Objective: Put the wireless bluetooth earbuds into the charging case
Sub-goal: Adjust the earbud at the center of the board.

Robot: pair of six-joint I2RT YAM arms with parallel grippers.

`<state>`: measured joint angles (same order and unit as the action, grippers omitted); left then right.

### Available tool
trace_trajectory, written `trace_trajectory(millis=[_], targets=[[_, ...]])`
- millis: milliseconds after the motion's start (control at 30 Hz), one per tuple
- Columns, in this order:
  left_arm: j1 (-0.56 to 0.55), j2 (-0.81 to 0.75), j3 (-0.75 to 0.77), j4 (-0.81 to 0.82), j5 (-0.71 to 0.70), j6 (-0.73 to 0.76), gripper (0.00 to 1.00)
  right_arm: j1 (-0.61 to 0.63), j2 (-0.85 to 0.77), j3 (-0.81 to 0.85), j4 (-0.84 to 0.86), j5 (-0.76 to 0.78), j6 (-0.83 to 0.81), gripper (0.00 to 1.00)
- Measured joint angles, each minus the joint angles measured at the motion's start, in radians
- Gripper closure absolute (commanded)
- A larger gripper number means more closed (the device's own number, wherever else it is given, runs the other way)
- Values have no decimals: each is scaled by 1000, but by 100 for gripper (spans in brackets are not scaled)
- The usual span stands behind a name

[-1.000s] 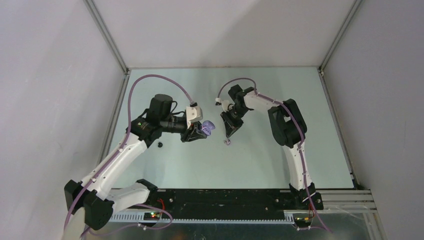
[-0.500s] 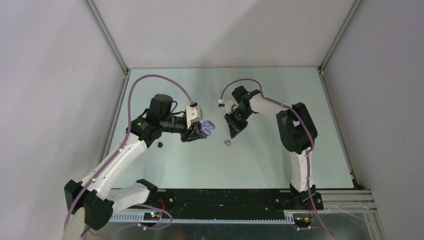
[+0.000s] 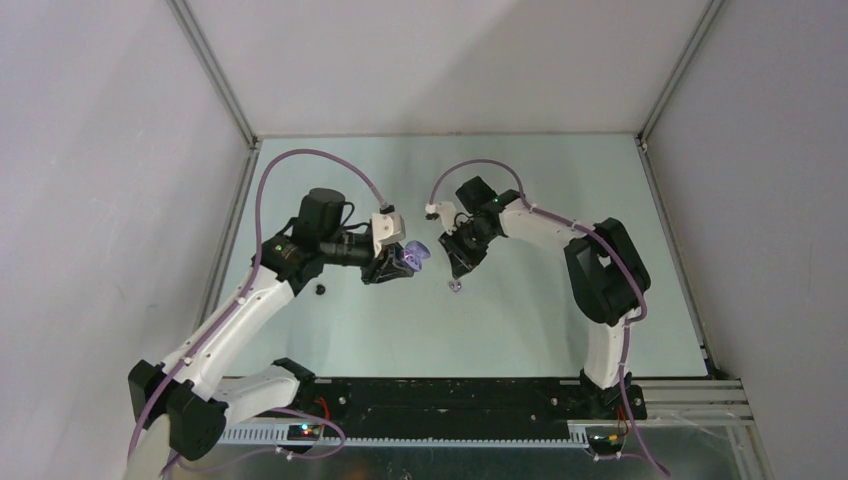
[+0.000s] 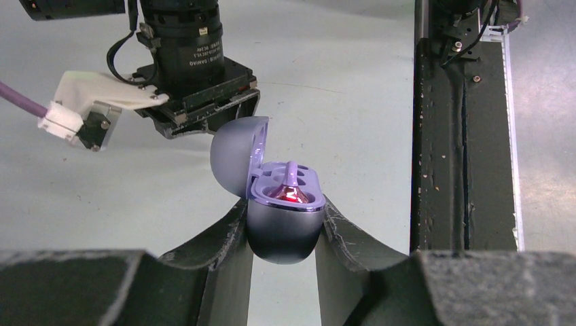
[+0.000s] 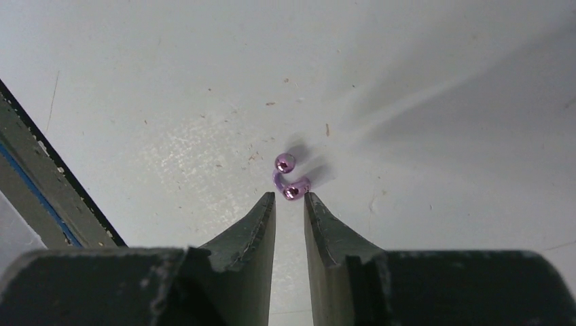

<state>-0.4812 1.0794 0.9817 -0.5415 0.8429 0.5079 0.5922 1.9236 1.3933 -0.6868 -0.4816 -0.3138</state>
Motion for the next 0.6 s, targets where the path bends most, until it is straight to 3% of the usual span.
trace_trajectory(millis=[600], targets=[[0, -4, 0, 0, 0, 1, 100, 50, 6, -17, 33, 133, -24, 66]])
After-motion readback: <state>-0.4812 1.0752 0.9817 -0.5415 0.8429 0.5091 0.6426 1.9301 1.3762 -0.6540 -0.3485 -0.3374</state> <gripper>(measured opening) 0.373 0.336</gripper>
